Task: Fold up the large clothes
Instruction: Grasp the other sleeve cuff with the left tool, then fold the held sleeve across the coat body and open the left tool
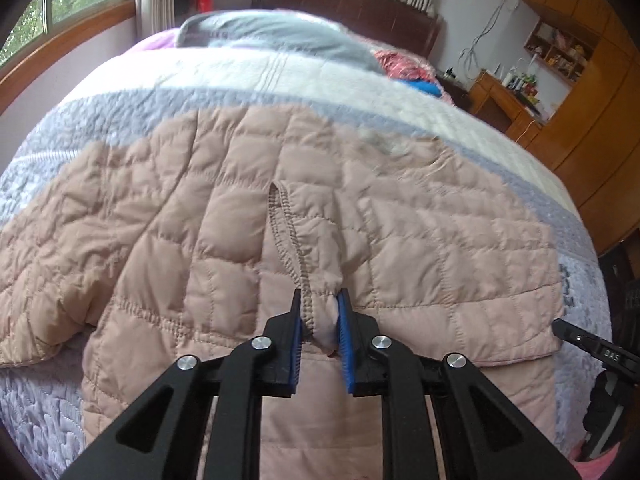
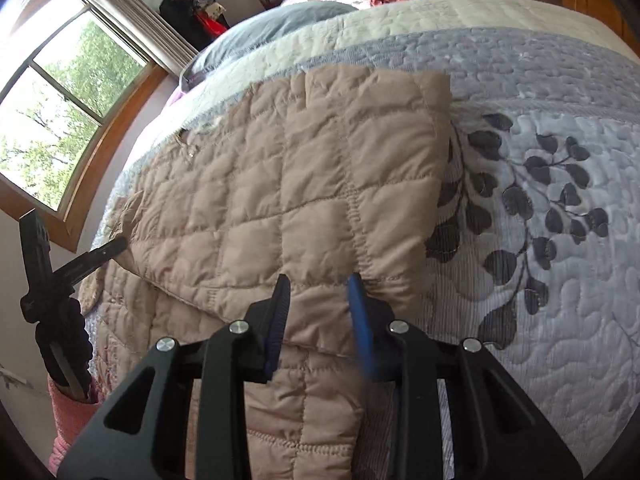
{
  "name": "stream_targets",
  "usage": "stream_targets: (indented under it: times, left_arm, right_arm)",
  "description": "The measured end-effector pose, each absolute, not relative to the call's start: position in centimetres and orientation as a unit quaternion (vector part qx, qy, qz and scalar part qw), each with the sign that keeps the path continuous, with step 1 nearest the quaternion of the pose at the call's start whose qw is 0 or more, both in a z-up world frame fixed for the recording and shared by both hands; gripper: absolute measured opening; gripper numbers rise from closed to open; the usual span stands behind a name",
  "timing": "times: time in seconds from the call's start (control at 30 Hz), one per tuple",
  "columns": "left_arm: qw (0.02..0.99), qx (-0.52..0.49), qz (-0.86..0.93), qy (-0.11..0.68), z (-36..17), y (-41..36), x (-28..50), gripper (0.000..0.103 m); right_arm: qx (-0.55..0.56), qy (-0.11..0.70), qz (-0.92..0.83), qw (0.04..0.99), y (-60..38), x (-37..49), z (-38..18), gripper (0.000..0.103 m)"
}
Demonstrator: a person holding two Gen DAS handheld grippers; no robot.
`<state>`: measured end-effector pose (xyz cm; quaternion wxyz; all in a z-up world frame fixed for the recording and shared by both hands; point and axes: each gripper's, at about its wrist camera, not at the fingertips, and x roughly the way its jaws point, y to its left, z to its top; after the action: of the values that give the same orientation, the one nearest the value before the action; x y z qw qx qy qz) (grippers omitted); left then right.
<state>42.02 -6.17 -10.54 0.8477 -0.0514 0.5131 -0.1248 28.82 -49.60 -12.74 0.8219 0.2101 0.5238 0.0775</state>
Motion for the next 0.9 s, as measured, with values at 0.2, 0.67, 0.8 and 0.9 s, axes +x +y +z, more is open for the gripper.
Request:
stream_targets:
  times: [0.2, 0.67, 0.8, 0.9]
  left_arm:
    - [0.844, -0.042, -0.119, 0.521, -13.4, -6.3, 42.2, 0.021]
    - [0.877, -0.006, -0.12, 0.465, -7.5, -11.6, 43.3, 0.039]
    - [0.86, 0.005, -0.091, 0.503, -11.5, -12.8, 46.1, 0.039]
    - [0.855, -0.005, -0.1, 0.509, -13.3, -12.3, 46.9, 0.041]
  right_arm:
    - [0.181, 0.533, 0.066, 0.824, -48.6, 29.0, -13.7, 0.026]
    - [0.168, 0.505, 0.038, 0.846, -50.0, 35.9, -8.4, 0.031]
    - [0.185, 0.526, 0.03, 0.83, -50.7, 38.9, -11.3, 0.029]
    - [0.199, 0.545, 0.025, 0.814, -51.2, 39.9, -13.7, 0.028]
